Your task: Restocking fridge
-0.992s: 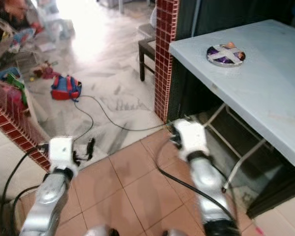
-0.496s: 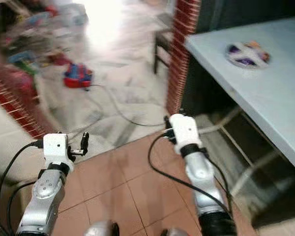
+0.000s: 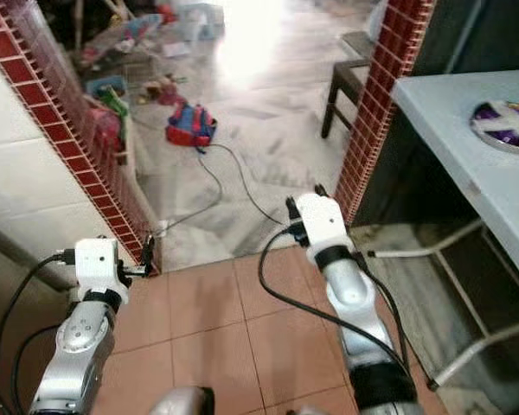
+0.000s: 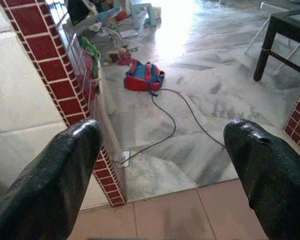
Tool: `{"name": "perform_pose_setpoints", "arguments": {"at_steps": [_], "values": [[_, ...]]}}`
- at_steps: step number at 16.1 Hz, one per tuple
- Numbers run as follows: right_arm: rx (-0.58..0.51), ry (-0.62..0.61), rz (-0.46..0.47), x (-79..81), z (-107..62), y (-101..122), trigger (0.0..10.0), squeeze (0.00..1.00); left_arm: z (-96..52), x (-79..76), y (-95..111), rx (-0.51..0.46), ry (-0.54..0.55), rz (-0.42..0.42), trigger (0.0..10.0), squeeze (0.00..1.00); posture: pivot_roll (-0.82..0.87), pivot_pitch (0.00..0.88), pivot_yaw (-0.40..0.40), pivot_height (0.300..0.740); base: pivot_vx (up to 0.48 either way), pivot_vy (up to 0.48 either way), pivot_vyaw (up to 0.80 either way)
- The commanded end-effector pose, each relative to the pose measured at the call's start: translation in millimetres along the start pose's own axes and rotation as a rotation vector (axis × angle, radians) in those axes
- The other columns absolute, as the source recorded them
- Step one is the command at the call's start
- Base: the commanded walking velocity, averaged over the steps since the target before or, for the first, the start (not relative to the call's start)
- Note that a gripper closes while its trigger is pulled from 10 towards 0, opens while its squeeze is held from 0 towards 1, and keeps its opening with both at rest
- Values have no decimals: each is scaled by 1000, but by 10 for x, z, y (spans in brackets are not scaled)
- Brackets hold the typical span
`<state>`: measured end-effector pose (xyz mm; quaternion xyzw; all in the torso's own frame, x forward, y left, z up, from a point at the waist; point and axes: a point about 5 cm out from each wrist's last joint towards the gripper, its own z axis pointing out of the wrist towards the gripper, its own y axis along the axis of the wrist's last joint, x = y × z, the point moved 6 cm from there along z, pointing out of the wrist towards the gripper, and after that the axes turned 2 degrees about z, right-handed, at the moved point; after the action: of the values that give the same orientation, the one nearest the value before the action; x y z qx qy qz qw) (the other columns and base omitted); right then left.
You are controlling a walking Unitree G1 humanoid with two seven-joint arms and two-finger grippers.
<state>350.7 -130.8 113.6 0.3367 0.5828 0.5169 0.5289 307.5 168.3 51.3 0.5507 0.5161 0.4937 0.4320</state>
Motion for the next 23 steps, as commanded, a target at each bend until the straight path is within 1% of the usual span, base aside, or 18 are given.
{"name": "perform_pose_setpoints", "arguments": {"at_steps": [1,2,3,4,5,7,8,10,11,13,15,17,18,20,21,22,23], "values": [[-47,28,2,42,75,130,10000,0,49,-4,180,-56,2,19,10000,0,40,0,17,740,0,0,0],[-54,36,-5,47,96,152,10000,0,65,21,235,-73,19,35,10000,0,56,0,6,740,0,0,0],[-58,37,-7,38,113,169,10000,0,72,43,298,-89,31,33,10000,0,72,0,-9,740,0,0,0],[-62,40,-5,34,131,194,10000,0,43,99,372,-106,56,14,10000,0,86,0,-18,740,0,0,0],[-60,50,-5,52,127,189,10000,0,-2,119,322,-95,68,10,10000,0,79,0,-33,740,0,0,0],[-46,84,-11,97,95,150,10000,0,-89,75,173,-61,69,14,10000,0,94,0,-70,740,0,0,0],[-42,110,-16,127,77,136,10000,0,-130,26,144,-54,69,2,10000,0,102,0,-81,740,0,0,0],[-32,119,-10,134,76,112,10000,0,-152,-9,143,-47,75,-13,10000,0,112,0,-97,740,0,0,0],[-28,115,-5,127,70,105,10000,0,-155,-15,139,-43,73,-19,10000,0,108,0,-91,740,0,0,0],[-23,93,-8,114,29,83,10000,0,-142,-75,102,-29,23,-11,10000,0,81,0,-45,740,0,0,0],[-20,41,-9,24,-12,67,10000,0,-117,-115,136,-43,-13,4,10000,0,55,0,-12,740,0,0,0],[1,0,10,-45,-135,-12,10000,0,-100,-142,106,-36,-31,19,10000,0,40,0,1,740,0,0,0],[18,1,9,-41,-213,-62,10000,0,-96,-166,110,-34,-36,2,10000,0,34,0,-1,740,0,0,0],[21,18,18,20,-307,-84,10000,0,-124,-217,79,-31,-56,-4,10000,0,26,0,-11,740,0,0,0],[12,37,17,68,-310,-28,10000,0,-137,-210,72,-27,-53,-2,10000,0,21,0,-9,740,0,0,0],[13,42,19,99,-364,-37,10000,0,-188,-207,0,-12,-57,0,10000,0,19,0,-2,740,0,0,0],[36,29,24,120,-433,-112,10000,0,-225,-194,-167,31,-73,35,10000,0,25,0,9,740,0,0,0]]}}
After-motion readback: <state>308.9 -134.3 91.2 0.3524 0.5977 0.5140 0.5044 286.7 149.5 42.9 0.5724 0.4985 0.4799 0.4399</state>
